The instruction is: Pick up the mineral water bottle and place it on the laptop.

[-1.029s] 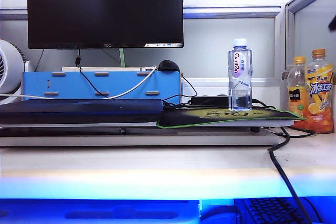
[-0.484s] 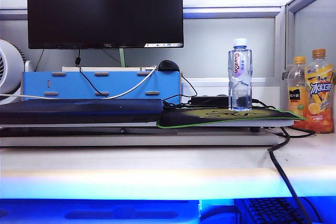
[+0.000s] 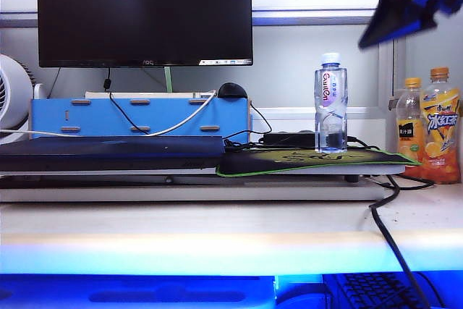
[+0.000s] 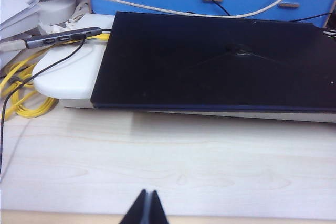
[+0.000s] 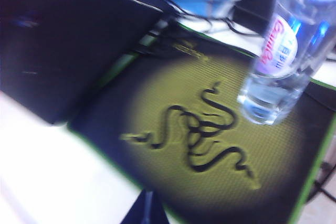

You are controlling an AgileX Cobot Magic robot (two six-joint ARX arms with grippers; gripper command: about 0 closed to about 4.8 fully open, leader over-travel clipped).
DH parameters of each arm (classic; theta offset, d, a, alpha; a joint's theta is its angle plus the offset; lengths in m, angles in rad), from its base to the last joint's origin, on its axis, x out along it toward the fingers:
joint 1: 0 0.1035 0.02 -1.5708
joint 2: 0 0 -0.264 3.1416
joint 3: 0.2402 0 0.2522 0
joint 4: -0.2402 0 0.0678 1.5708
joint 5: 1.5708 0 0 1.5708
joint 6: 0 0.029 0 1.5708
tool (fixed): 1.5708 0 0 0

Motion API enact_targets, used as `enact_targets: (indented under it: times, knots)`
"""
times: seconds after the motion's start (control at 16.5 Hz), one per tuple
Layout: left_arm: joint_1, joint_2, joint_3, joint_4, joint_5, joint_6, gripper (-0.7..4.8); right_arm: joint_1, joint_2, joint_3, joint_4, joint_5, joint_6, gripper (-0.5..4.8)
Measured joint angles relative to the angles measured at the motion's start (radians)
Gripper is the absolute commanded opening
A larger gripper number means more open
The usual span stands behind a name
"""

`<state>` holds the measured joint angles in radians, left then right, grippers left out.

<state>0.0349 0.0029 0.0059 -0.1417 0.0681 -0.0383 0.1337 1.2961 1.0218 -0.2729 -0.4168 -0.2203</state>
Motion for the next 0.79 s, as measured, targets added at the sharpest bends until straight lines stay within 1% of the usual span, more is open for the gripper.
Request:
enact_targets:
  times: [0.24, 0.42, 0.48, 0.67, 0.79]
  knots:
    - [0.000, 0.000, 0.000, 0.000, 0.000, 0.000, -0.02, -0.002, 0.116, 0.008, 0.090, 0.018, -0.021, 0.01]
    - [0.000, 0.000, 0.000, 0.000, 0.000, 0.000, -0.02, -0.002, 0.166, 0.083, 0.100, 0.022, -0.034, 0.01]
    - [0.000, 0.000, 0.000, 0.000, 0.000, 0.000, -0.02, -0.002, 0.189, 0.149, 0.109, 0.021, -0.035, 0.01]
    - [0.000, 0.000, 0.000, 0.000, 0.000, 0.000, -0.02, -0.002, 0.201, 0.168, 0.100, 0.024, -0.040, 0.01]
    - [0.000, 0.000, 0.000, 0.000, 0.000, 0.000, -0.02, -0.002, 0.208, 0.168, 0.129, 0.029, -0.088, 0.01]
